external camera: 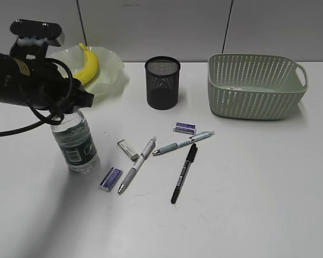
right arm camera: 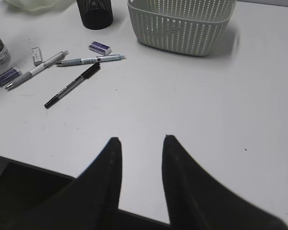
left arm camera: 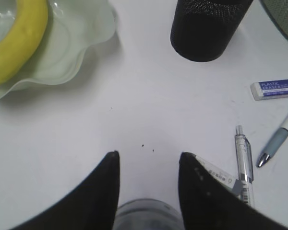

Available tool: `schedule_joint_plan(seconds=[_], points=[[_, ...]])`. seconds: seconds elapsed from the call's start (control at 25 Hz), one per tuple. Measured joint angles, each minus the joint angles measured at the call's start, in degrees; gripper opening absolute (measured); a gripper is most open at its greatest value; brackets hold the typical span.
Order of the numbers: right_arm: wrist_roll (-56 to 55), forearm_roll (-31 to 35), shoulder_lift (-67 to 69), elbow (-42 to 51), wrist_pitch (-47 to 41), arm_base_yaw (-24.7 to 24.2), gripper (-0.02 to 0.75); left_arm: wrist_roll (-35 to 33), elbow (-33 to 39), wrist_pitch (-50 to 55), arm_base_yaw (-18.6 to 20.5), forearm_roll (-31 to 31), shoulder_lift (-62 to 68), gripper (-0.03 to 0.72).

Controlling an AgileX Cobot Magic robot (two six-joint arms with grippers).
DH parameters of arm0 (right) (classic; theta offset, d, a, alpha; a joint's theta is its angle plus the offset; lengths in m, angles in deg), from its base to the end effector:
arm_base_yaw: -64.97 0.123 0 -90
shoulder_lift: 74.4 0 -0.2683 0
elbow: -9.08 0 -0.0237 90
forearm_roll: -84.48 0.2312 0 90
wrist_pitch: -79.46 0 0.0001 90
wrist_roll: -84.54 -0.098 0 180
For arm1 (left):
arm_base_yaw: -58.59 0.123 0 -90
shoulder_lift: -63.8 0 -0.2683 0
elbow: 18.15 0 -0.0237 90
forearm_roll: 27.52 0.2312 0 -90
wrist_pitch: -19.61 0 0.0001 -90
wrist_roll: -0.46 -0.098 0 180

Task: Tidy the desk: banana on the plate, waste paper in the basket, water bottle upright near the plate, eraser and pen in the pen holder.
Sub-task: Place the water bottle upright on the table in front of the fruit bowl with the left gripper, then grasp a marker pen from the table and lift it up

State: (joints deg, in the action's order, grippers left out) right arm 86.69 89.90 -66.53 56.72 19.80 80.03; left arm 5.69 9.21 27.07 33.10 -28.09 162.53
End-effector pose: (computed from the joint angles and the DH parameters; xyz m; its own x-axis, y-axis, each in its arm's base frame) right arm -0.0023 0.0077 0.2687 -0.4124 -0.1003 -0.9055 -0.3260 0.9443 0.0439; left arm 0.2820 -0.1346 0.2036 -0.6623 0.2039 -0.7210 0.3662 0.9276 -0.0741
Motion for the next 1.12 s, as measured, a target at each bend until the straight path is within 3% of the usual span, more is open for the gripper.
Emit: schedule_joint_plan(seconds=[0.2,0.24,0.4,0.48,0.6,0.76,0.96,1.12], points=[[0.0,0.0,0.0,0.0,0.0,0.0,0.244,0.0,0.4,-0.3,0.0,0.0,-0.5,0.296],[0.0,0.0,0.0,0.0,0.0,0.0,0.244,0.0,0.4,-0.7,0.0,0.0,-0.6,0.331],[0.0,0.0,0.0,0.0,0.0,0.0,0.244,0.0,0.3,-3.6,0.0,-0.1,-2.3,0.593],[0.0,0.0,0.0,0.0,0.0,0.0,0.244,0.0,0.3,-4.9,0.0,-0.1,-3.4,0.645],[0.0,0.0,0.0,0.0,0.0,0.0,0.244,0.0,0.3,-5.7,0.0,-0.1,-6.6,0.640],[0.0,0.0,0.0,0.0,0.0,0.0,0.244,0.0,0.3,-2.8,1.0,-0.2,-14.6,0.579],[0.0,0.0,0.0,0.0,0.0,0.0,0.244,0.0,0.3,14.6,4.6,-0.1,-28.1,0.550],[0.0,0.0,0.0,0.0,0.0,0.0,0.244,0.0,0.3,32.9,5.2,-0.2,-39.1,0.545]])
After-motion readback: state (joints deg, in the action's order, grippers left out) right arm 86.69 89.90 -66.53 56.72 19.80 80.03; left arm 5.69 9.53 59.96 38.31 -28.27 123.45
